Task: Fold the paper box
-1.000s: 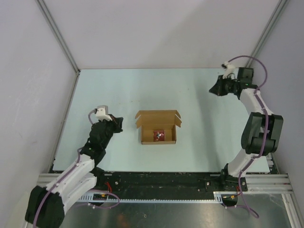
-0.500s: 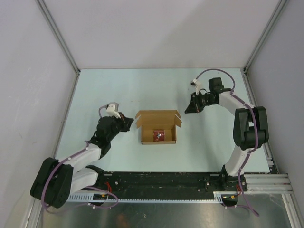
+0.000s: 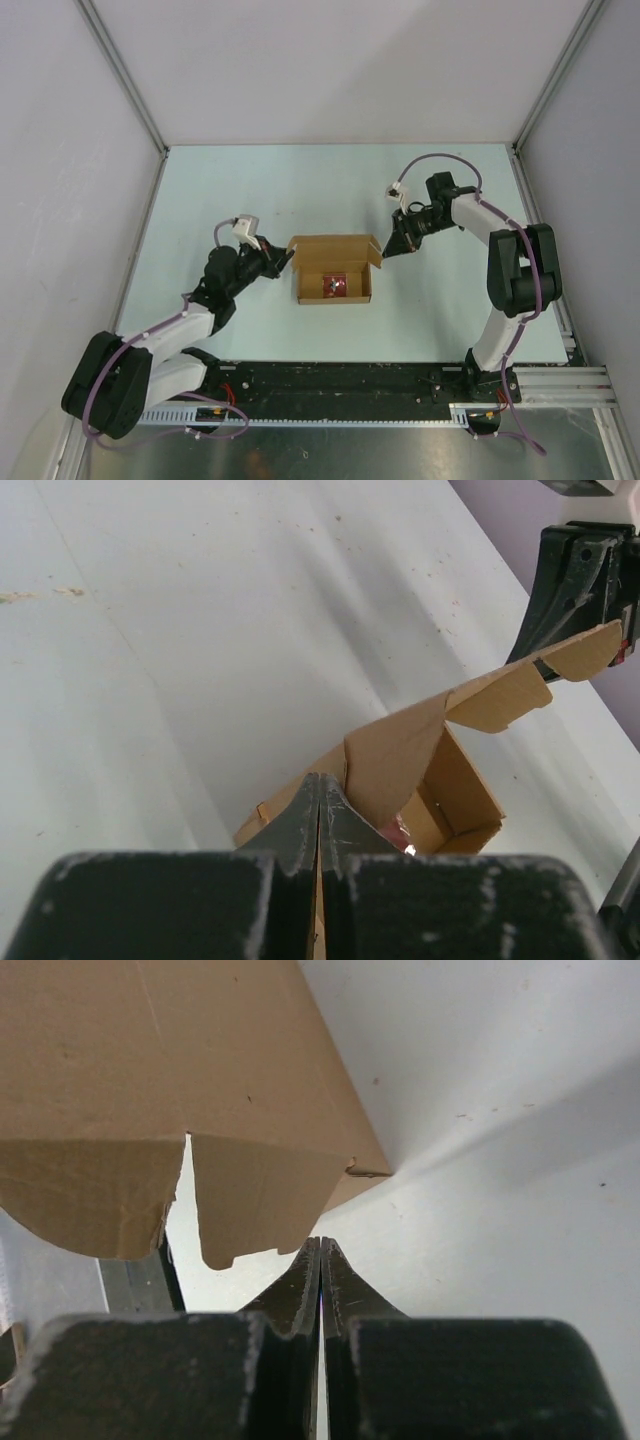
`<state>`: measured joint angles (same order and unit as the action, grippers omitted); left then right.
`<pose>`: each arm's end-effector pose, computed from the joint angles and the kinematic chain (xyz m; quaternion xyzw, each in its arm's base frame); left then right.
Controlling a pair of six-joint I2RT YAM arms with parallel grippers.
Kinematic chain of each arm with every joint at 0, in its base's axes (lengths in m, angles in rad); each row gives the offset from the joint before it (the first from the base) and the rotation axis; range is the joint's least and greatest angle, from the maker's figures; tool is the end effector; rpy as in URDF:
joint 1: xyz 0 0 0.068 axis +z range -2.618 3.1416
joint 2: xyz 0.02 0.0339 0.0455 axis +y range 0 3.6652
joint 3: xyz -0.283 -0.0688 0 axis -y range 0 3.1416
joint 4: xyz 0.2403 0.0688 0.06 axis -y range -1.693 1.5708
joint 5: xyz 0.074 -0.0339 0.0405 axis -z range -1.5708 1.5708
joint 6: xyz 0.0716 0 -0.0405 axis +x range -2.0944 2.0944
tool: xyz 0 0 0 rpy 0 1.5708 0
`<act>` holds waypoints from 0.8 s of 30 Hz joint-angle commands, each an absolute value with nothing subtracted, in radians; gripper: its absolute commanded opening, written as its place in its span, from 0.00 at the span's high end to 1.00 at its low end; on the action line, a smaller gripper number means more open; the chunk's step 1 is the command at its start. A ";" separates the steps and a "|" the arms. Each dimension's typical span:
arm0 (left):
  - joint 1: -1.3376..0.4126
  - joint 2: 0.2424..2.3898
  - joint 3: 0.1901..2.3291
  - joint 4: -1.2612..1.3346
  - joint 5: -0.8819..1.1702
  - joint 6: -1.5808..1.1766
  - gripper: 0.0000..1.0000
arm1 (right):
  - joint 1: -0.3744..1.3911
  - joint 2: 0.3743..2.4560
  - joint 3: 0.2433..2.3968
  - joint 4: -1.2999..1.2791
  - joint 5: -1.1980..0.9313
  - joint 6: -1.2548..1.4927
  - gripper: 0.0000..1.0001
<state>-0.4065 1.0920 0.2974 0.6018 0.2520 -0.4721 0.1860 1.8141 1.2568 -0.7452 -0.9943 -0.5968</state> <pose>0.2147 -0.1119 0.2078 0.0547 0.7680 -0.3560 0.5296 0.3366 0.1244 0.2030 -0.3913 0.7808 0.4387 0.2115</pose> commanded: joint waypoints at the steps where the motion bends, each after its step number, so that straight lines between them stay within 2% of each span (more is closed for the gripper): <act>1: -0.429 1.086 0.301 0.641 0.288 -0.482 1.00 | 0.199 1.792 1.259 -0.816 -1.055 -0.666 1.00; 24: -0.520 1.146 0.298 0.650 0.261 -0.500 1.00 | 0.262 1.804 1.261 -0.956 -1.101 -0.787 1.00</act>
